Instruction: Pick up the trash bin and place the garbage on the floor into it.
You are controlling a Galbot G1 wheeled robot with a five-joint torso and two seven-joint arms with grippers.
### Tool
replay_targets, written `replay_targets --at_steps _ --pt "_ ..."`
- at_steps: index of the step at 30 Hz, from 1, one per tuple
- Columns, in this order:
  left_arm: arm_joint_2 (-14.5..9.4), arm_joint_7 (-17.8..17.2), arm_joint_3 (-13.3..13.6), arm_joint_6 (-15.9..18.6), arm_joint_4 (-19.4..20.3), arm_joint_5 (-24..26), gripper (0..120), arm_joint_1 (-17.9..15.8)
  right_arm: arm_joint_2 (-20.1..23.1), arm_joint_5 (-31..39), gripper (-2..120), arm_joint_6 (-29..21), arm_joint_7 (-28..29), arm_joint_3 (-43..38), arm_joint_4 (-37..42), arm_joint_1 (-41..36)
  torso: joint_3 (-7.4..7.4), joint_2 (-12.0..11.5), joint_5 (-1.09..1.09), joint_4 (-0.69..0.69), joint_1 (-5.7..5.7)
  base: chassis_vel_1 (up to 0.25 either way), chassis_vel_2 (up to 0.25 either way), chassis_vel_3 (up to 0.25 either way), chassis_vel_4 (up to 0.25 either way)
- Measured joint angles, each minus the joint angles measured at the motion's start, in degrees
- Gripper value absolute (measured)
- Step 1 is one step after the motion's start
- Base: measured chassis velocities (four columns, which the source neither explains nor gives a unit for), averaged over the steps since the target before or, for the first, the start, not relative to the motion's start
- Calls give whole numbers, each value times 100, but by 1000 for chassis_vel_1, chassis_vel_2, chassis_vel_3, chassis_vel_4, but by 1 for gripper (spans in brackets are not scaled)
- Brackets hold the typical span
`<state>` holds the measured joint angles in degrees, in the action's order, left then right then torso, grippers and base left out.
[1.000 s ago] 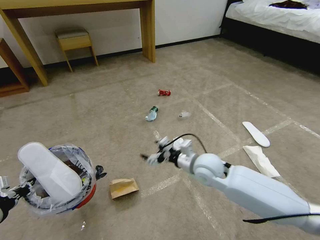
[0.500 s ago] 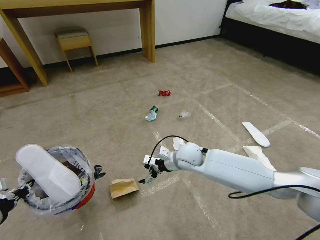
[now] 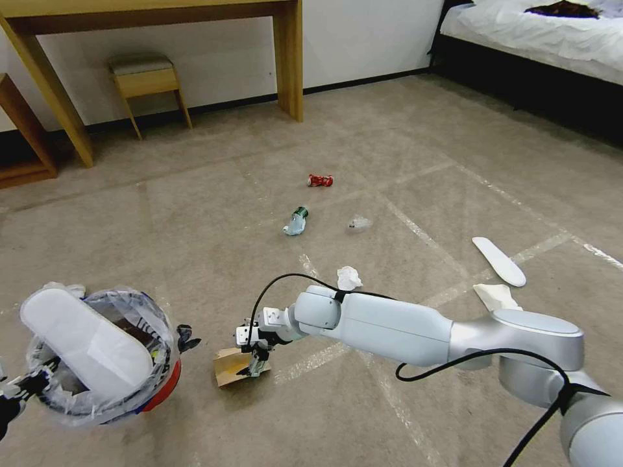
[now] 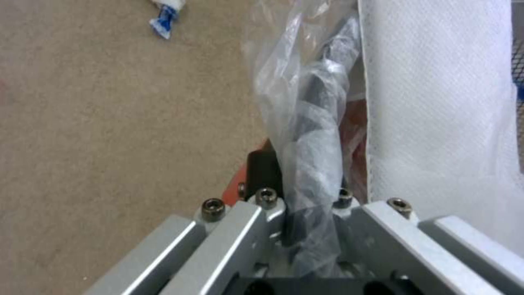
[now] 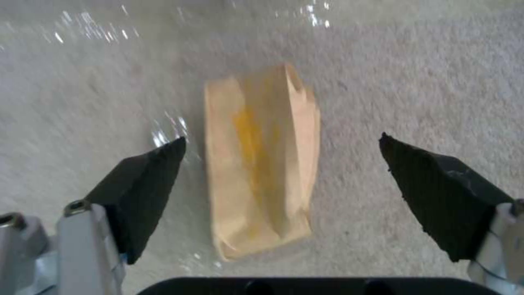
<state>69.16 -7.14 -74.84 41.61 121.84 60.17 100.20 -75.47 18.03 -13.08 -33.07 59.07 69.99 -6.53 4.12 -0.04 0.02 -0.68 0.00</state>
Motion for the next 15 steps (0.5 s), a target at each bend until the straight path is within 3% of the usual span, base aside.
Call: replay_targets --at_steps 15 --pt "104 37 -59 -25 8 -47 1 83 -565 -735 90 870 -23 74 -1422 -268 0 0 -1 2 0 0 0 0 0"
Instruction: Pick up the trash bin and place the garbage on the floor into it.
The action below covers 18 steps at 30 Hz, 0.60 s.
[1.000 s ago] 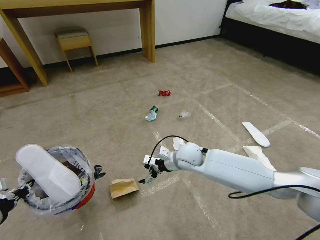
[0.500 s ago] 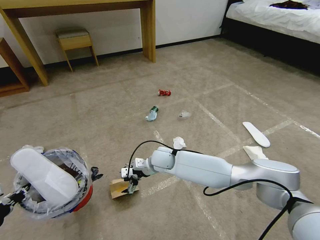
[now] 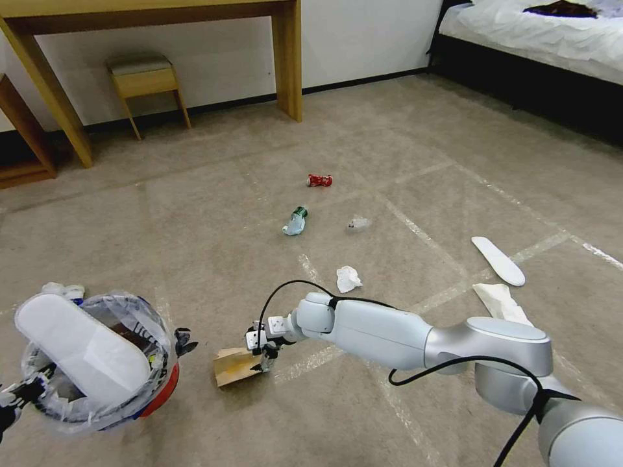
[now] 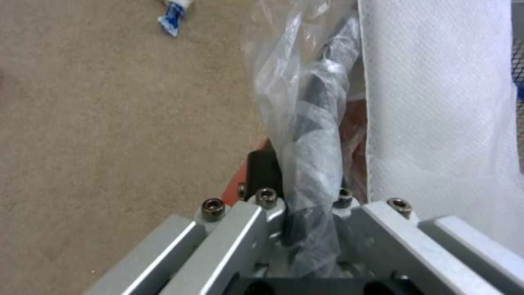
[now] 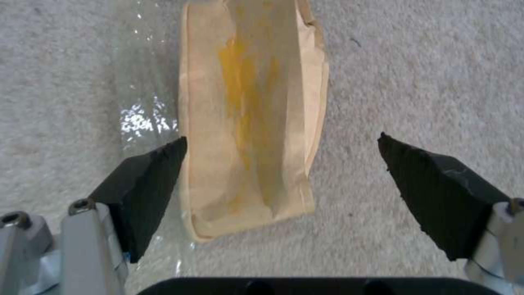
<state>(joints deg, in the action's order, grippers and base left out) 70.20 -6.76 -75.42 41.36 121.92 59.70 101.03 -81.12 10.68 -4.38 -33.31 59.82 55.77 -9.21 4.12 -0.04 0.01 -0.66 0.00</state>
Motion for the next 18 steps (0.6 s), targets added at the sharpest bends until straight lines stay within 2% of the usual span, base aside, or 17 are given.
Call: replay_targets --at_steps 9,14,18 --pt "31 26 -1 -27 2 -35 1 46 -243 -64 89 394 197 -23 -452 -181 0 0 0 -1 0 0 0 0 0" --pt "64 26 3 -30 26 -40 1 43 -396 -122 74 674 393 -25 -743 -279 0 0 0 0 0 0 0 0 0" --pt "79 26 4 -32 52 -44 1 56 -468 -160 72 794 462 -32 -902 -331 0 0 0 -1 0 0 0 0 0"
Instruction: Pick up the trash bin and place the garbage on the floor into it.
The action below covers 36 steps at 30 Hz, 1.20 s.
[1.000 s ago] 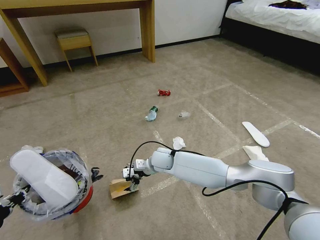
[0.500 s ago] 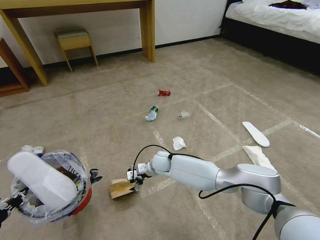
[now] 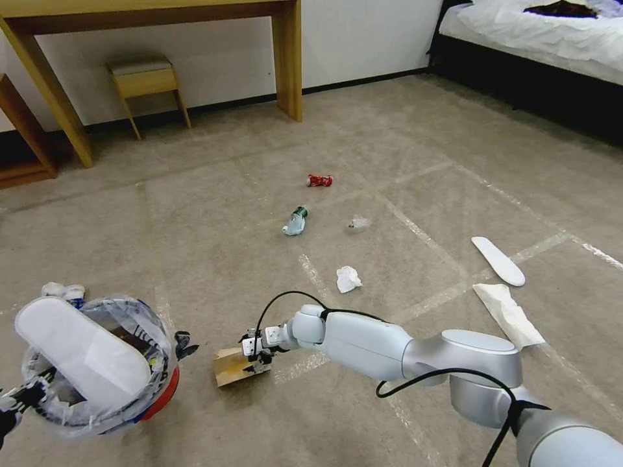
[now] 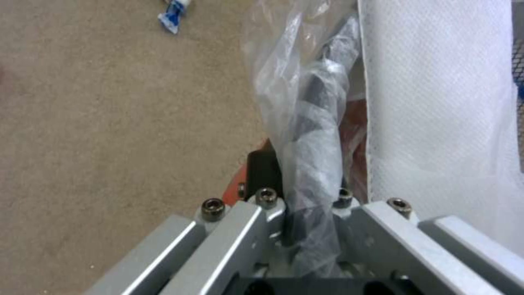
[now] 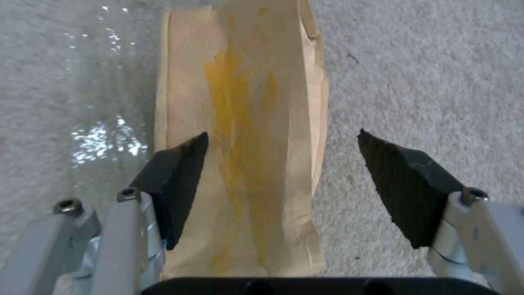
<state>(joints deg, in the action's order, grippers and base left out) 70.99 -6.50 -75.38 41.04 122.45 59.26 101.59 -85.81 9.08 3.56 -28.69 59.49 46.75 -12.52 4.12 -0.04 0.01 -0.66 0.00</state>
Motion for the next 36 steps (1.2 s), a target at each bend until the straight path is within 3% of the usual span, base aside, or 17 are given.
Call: replay_targets --at_steps 7,36 --pt "17 5 -18 -15 56 -1 1 55 -207 -116 61 311 165 -45 -411 -134 0 0 0 0 0 0 0 0 0" --pt "76 -2 64 -33 97 -62 1 -4 -233 -255 61 553 246 -237 -731 -261 0 0 0 0 0 0 0 0 0"
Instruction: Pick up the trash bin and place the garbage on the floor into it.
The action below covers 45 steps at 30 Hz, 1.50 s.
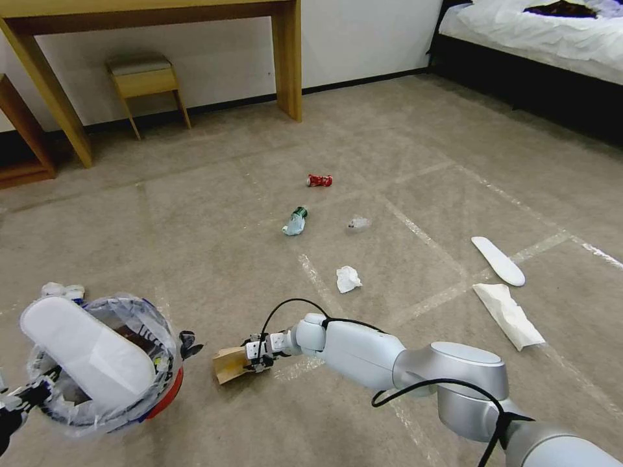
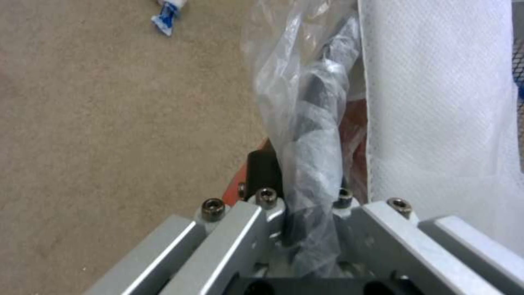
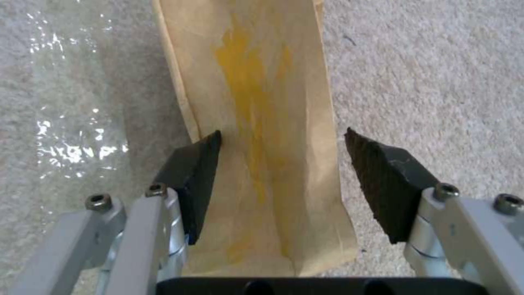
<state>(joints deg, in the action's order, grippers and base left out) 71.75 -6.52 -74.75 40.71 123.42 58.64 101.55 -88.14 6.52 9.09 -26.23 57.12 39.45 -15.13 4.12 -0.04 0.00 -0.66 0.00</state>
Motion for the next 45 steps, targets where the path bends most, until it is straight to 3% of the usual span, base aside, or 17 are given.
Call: replay_targets --at_steps 11,24,34,45 --pt "15 -1 24 -15 -1 -26 1 4 -77 -17 57 74 34 -140 -229 -56 0 0 0 0 0 0 0 0 0" --pt "27 -23 57 -21 100 -28 1 36 -130 20 14 90 81 -233 -345 -227 -1 0 -2 1 0 0 0 0 0" --pt "51 -23 48 -27 138 -30 1 63 -40 83 5 92 149 -247 -272 -265 0 0 0 1 0 0 0 0 0" --pt "88 -38 75 -6 239 -48 1 77 528 560 3 -41 369 -393 503 -217 1 0 1 -2 0 0 0 0 0"
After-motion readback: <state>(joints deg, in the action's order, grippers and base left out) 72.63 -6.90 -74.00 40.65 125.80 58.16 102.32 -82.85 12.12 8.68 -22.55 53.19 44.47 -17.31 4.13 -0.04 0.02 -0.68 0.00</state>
